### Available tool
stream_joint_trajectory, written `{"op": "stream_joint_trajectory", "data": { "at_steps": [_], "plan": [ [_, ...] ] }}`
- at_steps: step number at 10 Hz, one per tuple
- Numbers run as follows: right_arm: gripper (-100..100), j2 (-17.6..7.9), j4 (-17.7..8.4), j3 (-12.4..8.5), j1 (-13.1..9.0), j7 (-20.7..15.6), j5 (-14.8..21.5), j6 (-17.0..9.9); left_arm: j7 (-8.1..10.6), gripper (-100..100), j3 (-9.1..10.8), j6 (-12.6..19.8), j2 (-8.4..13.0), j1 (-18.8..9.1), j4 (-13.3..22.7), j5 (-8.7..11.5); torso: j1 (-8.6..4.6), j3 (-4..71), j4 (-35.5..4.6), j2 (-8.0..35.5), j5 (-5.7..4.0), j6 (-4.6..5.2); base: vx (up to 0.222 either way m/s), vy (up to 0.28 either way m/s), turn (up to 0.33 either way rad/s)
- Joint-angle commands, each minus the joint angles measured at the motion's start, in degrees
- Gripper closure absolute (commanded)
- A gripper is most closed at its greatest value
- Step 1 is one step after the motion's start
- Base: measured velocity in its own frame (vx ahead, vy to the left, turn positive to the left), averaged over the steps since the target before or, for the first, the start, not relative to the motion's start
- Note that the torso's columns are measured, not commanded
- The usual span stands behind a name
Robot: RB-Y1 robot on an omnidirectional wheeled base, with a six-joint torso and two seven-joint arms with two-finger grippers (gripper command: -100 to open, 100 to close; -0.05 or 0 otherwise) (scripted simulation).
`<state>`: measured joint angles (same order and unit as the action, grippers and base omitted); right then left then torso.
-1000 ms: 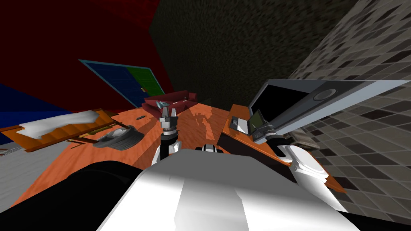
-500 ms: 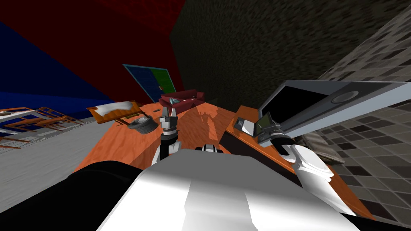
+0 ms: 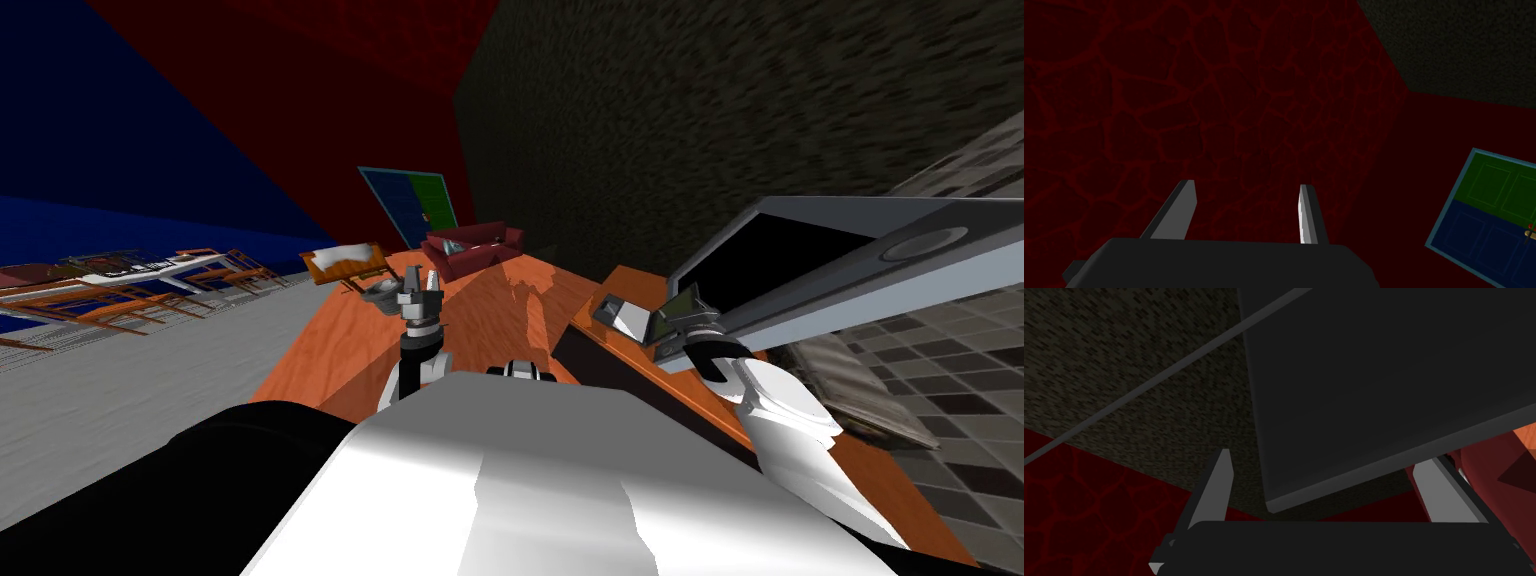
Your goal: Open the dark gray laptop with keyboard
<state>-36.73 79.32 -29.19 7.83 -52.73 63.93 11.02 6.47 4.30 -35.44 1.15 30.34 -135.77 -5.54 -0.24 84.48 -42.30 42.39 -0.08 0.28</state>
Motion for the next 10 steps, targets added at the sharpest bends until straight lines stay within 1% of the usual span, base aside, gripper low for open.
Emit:
{"op": "stream_joint_trajectory", "data": {
  "at_steps": [1,2,3,4,5,6,7,8,9,10],
  "plan": [
    [-100,0.22,-4.11,-2.52,-1.75,-1.76,0.04,-0.64,0.0,0,0.0,-0.01,0.0,0.02,-0.01,0.0,-0.11,0.0,0.07,-0.03,-0.12,0.43,-0.116,-0.026,0.335],
    [-100,0.22,-4.61,-2.52,-1.75,-1.76,0.04,-0.64,0.0,0,0.0,0.0,0.0,-0.01,0.0,0.0,-0.3,-0.1,0.03,0.15,-0.2,0.0,-0.134,0.007,0.245],
    [-100,-0.38,-7.21,-3.82,-3.18,-2.11,0.18,-2.06,0.0,0,0.0,0.0,0.0,0.0,0.0,0.0,-0.2,-0.06,0.02,0.09,-0.15,0.04,-0.162,0.016,0.384],
    [-100,-0.38,-7.53,-3.82,-3.18,-2.11,0.18,-2.06,0.0,0,-0.01,0.0,0.0,-0.01,0.0,0.0,-0.08,-0.05,0.04,0.07,-0.13,-0.18,-0.136,0.018,0.211],
    [-100,-0.99,-9.23,-5.12,-4.62,-2.47,0.33,-3.48,0.0,0,0.0,0.0,0.0,0.0,0.0,0.0,0.05,0.07,0.05,-0.11,-0.03,-0.11,-0.16,0.011,0.305],
    [-100,-0.99,-10.44,-5.12,-4.62,-2.47,0.33,-3.48,0.0,0,0.0,0.0,0.0,0.0,0.0,0.0,0.11,0.05,0.01,-0.03,0.05,-0.17,-0.155,0.013,0.267],
    [-100,-1.6,-12.78,-6.42,-6.06,-2.82,0.47,-4.89,0.0,0,0.0,0.0,0.0,0.0,0.0,0.0,0.18,0.05,0.01,-0.07,0.06,-0.2,-0.174,0.048,0.394],
    [-100,-1.6,-13.35,-6.42,-6.06,-2.82,0.47,-4.89,0.0,0,-0.01,0.0,0.0,-0.01,0.0,0.0,0.34,0.05,0.0,-0.04,0.11,-0.31,-0.135,0.041,0.222],
    [-100,-1.68,-13.01,-6.34,-6.05,-2.73,0.43,-4.54,0.0,0,0.0,0.0,0.0,0.01,0.0,0.0,0.27,0.11,0.03,-0.17,0.1,-0.22,-0.048,0.014,0.017],
    [100,-0.99,-10.44,-5.12,-4.62,-2.47,0.33,-3.48,0.0,0,0.01,0.0,0.0,0.02,0.0,0.0,0.14,0.24,0.09,-0.37,0.06,-0.23,0.121,-0.004,-0.344]
  ]
}}
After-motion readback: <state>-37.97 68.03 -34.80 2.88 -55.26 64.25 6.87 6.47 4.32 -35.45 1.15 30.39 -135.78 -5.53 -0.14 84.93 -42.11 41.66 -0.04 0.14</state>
